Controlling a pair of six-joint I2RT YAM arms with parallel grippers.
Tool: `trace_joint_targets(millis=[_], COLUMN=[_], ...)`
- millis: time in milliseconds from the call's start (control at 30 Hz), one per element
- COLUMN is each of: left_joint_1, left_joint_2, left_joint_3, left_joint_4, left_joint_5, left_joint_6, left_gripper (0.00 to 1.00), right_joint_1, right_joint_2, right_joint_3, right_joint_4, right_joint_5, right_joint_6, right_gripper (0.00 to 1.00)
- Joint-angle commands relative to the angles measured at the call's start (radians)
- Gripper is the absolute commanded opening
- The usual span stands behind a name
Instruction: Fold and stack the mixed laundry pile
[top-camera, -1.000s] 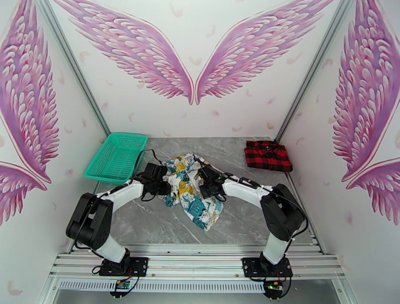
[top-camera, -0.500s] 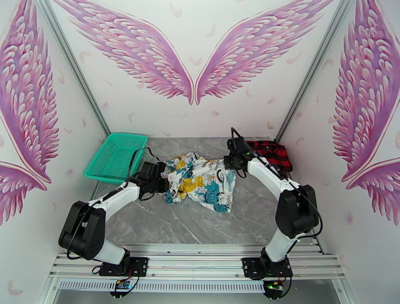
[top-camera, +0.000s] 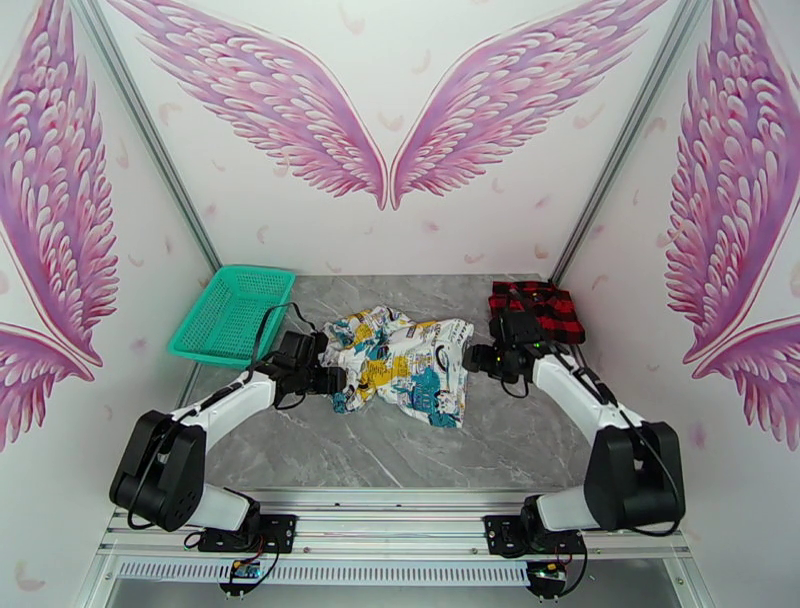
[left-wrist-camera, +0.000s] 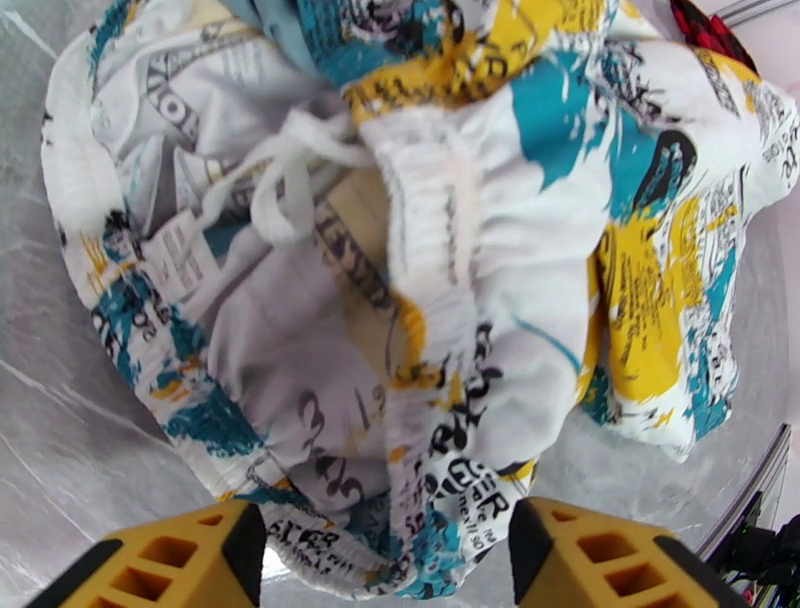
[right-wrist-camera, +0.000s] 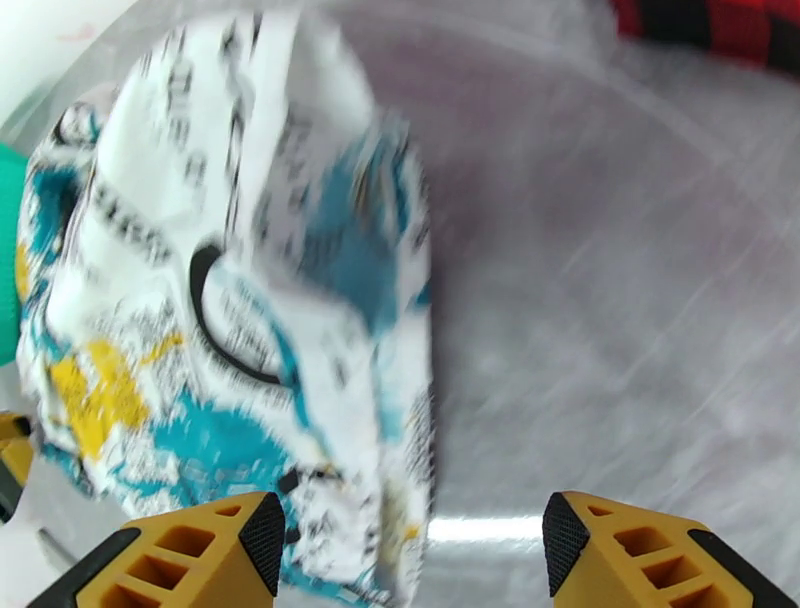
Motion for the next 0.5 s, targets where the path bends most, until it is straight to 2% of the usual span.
trace_joint_targets(millis=[0, 100, 233, 467], left_joint_1=[-0.024, -0.034, -0.04, -0.041], left_joint_2=[0.065, 0.094, 0.101, 0.078], left_joint_3=[0.02, 0.033, 0.037, 0.033], left_joint_4=[-0.043, -0.031, -0.039, -0.045], left_joint_5=[0.001, 0.002, -0.006, -0.012], left_joint_6=[0.036, 0.036, 0.037, 0.04], left_gripper=[0.66, 0.62, 0.52, 0.38], right_joint_1=[0.045, 0.076, 0.113, 0.124], right_joint_2=[-0.036, -0.051, -0.039, 0.078], right_joint_3=[-0.132, -0.212, -0.27, -0.249], right_joint_4=[0.035, 0.05, 0.121, 0.24], right_joint_5=[-0.125, -0.125, -0.14, -0.096], right_joint_6=[0.09, 0.113, 0.158, 0.188], right_gripper=[0.74, 0.73, 0.72, 0.5])
